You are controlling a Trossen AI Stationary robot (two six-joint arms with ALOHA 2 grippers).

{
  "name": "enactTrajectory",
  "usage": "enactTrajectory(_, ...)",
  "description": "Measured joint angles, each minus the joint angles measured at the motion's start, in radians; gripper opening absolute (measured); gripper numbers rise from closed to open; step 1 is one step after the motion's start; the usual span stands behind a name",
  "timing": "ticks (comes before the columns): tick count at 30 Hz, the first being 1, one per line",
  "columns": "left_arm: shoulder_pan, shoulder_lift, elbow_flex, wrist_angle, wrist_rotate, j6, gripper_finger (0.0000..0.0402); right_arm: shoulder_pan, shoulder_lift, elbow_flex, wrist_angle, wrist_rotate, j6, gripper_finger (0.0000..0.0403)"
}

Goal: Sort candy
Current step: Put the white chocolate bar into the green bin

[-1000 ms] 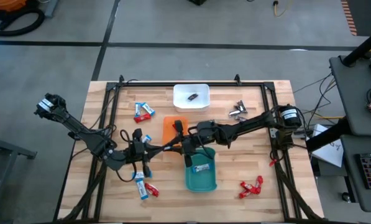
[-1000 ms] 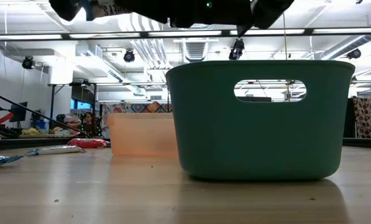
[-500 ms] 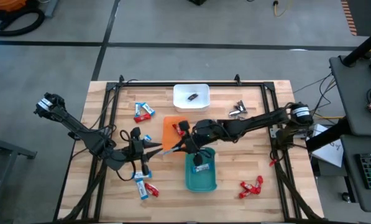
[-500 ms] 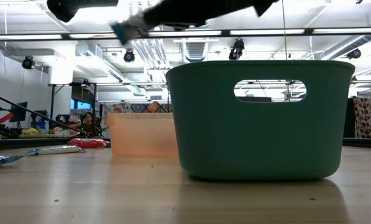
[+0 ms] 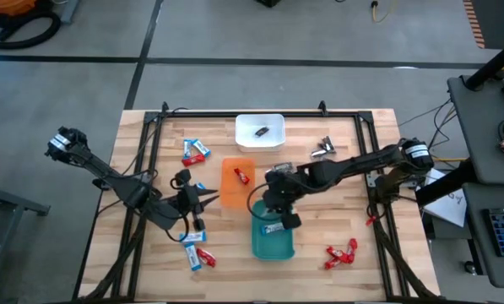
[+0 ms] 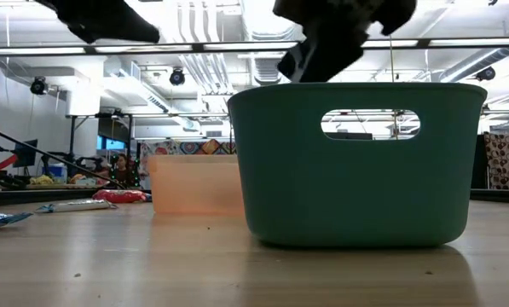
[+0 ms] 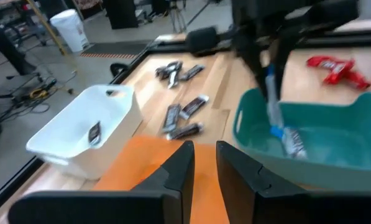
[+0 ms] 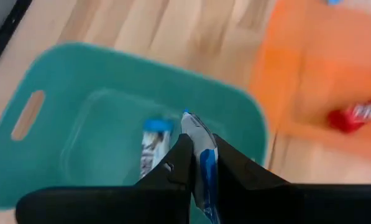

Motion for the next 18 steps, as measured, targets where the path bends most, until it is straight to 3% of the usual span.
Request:
enactTrajectory(9, 0.048, 0.0, 0.0, -0.196, 0.001, -0.103, 0.0048, 0.026, 0.003, -0.002, -0.094, 0.001, 0.128, 0.0034)
enactTrajectory(18, 0.072, 0.0, 0.0, -0.251, -0.001, -0.08, 0.0048, 0.031, 0.003, -0.003, -0.094, 0.08, 0.143, 0.0093)
